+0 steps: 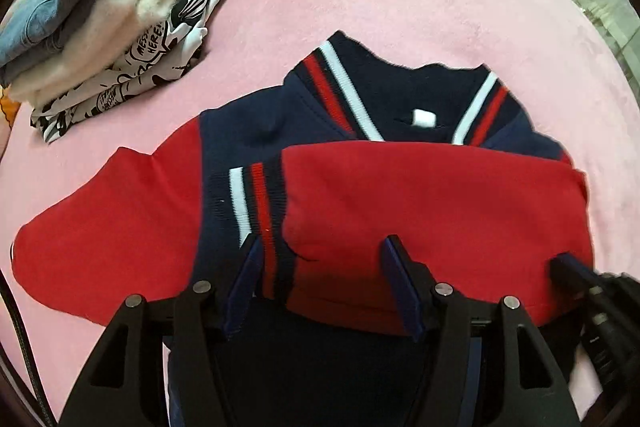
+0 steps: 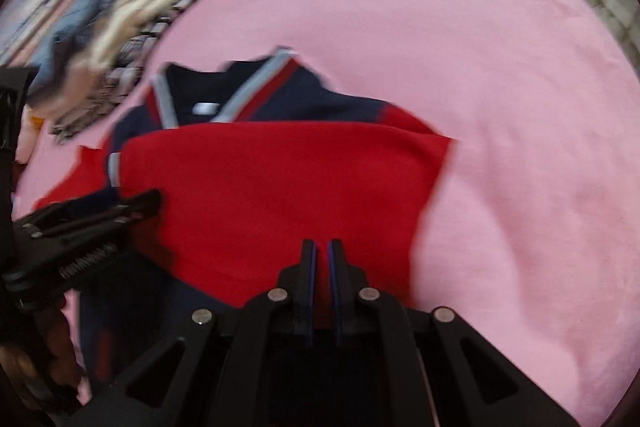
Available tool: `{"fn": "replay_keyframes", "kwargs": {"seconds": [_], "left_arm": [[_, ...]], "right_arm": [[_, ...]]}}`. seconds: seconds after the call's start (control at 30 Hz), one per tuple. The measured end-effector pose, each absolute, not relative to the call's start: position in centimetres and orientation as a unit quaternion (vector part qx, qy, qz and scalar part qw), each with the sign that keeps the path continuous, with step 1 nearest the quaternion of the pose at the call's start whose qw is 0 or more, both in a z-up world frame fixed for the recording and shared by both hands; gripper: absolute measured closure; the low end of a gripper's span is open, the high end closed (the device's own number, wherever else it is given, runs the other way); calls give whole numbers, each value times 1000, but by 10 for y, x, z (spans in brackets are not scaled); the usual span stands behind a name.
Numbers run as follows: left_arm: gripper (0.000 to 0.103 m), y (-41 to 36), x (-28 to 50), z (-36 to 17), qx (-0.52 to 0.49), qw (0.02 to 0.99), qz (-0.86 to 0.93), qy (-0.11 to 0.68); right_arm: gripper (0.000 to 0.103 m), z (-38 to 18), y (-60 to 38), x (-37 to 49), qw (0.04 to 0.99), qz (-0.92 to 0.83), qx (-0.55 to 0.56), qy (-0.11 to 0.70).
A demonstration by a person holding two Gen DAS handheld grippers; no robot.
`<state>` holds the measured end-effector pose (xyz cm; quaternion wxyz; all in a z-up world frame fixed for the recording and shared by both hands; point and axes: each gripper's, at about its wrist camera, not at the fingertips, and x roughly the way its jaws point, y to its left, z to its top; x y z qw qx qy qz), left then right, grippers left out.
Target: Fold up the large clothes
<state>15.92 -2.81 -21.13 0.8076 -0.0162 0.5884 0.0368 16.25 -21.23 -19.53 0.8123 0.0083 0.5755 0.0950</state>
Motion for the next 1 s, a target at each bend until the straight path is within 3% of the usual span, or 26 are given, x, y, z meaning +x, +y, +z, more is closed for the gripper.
{"fn": "replay_keyframes", "kwargs": {"seconds": [0.57,1.0], "left_arm": [[42,-17,153,-210,-29,803,14,595],[42,14,122,-177,-85,791,-16,605]], "right_arm": [[98,-190,-232,158,809,65,10,584],[98,-171,-200,147,807,35,1,590]]}}
